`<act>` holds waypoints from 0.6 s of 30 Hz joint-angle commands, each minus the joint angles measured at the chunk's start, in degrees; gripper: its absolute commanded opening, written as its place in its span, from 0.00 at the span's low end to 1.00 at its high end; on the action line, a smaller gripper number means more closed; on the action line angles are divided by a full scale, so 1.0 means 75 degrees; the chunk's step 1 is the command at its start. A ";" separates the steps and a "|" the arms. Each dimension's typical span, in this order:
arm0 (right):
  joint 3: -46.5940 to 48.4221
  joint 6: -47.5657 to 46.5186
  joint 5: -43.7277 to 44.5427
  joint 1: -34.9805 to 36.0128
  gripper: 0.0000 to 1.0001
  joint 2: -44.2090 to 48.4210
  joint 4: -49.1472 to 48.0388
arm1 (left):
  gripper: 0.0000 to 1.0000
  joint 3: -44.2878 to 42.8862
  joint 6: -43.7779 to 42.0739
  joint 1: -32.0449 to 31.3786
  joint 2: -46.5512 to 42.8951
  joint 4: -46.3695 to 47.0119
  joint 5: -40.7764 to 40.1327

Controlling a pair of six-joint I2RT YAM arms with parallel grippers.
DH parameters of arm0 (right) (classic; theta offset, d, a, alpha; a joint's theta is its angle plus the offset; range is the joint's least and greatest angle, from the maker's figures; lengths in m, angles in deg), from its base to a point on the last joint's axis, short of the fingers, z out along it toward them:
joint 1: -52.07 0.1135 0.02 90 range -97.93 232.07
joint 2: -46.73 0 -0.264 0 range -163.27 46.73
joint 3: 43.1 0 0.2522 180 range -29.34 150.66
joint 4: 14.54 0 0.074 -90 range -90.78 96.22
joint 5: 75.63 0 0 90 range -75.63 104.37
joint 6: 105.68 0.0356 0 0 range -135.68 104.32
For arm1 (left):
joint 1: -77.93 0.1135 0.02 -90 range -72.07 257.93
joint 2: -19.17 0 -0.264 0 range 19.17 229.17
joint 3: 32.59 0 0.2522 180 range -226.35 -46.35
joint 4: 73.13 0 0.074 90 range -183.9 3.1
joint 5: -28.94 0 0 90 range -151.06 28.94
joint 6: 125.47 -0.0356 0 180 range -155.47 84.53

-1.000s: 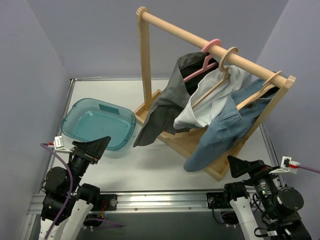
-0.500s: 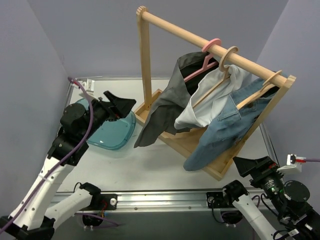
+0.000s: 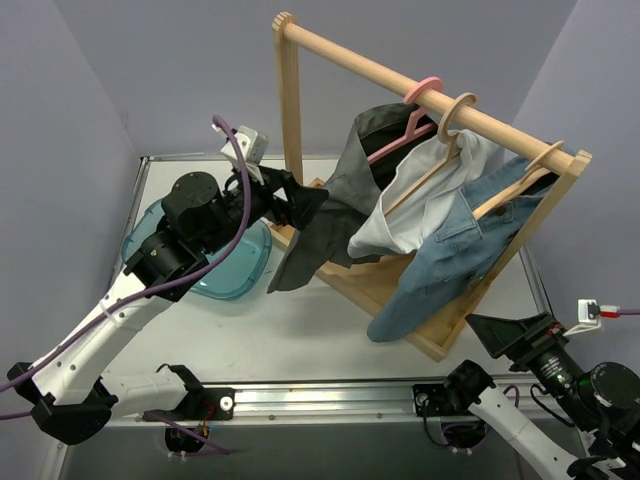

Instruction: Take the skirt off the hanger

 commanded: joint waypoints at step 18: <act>0.1086 -0.0452 0.1067 0.0354 1.00 -0.1463 -0.0811 | 0.44 -0.1578 -0.1412 -0.0326 0.1609 -0.0692 0.0578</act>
